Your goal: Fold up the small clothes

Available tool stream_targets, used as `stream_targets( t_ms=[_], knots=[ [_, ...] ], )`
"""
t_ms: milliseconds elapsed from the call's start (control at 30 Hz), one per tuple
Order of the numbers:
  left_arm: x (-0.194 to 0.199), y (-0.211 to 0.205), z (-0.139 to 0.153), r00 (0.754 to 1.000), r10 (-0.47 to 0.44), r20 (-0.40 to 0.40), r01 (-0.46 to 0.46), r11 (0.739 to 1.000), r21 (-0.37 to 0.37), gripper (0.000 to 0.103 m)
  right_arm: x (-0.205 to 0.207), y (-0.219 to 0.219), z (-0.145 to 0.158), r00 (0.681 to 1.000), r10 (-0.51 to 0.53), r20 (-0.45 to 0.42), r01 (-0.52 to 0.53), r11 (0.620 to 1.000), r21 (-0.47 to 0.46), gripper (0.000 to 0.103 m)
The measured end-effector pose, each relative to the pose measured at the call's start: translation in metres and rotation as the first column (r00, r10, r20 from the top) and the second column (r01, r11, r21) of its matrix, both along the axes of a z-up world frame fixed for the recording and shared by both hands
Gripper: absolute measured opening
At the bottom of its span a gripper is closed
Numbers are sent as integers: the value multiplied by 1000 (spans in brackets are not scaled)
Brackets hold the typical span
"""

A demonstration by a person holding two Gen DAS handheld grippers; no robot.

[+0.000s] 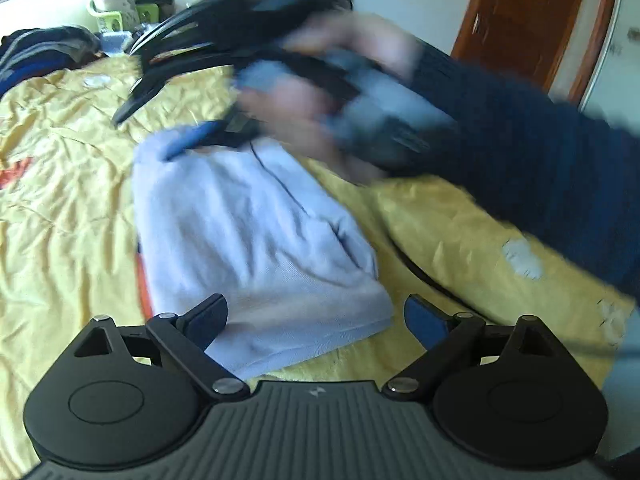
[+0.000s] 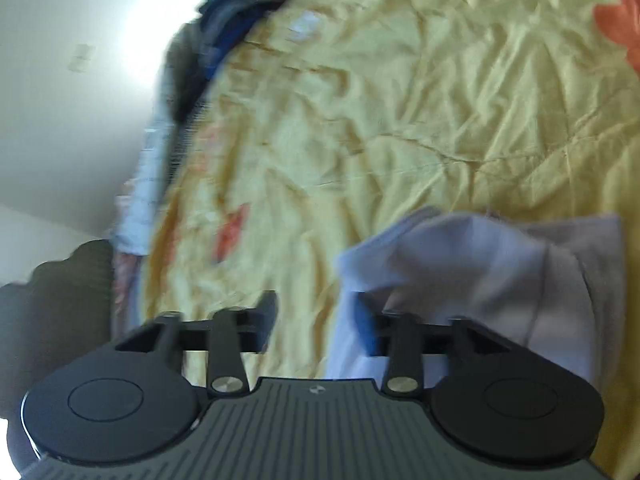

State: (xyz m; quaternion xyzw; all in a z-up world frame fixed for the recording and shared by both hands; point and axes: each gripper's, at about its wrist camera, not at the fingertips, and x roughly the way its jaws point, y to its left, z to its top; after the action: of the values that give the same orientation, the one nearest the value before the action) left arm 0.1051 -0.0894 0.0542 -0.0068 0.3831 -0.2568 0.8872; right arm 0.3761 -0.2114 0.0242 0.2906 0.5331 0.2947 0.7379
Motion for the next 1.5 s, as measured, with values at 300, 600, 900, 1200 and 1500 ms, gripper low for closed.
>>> stream_targets(
  t_ms=[300,600,900,1200,1500],
  knots=[
    [3,2,-15,1000,-11,-13,12,1000,17,97,-118,-70,-9,999,32,-16,-32,999,4,58],
    [-12,4,0,1000,-12,25,10,998,58,96,-140,-86,3,997,-79,15,78,994,70,54],
    [-15,5,-19,991,-126,35,120,985,126,96,-171,-86,-15,998,-3,-66,9,996,93,55],
    [-15,6,-13,993,-113,22,110,986,125,96,-183,-106,-29,986,-86,-140,107,982,155,42],
    [-9,3,-9,998,-61,4,60,987,150,97,-121,-82,35,995,-62,78,53,993,109,74]
  ],
)
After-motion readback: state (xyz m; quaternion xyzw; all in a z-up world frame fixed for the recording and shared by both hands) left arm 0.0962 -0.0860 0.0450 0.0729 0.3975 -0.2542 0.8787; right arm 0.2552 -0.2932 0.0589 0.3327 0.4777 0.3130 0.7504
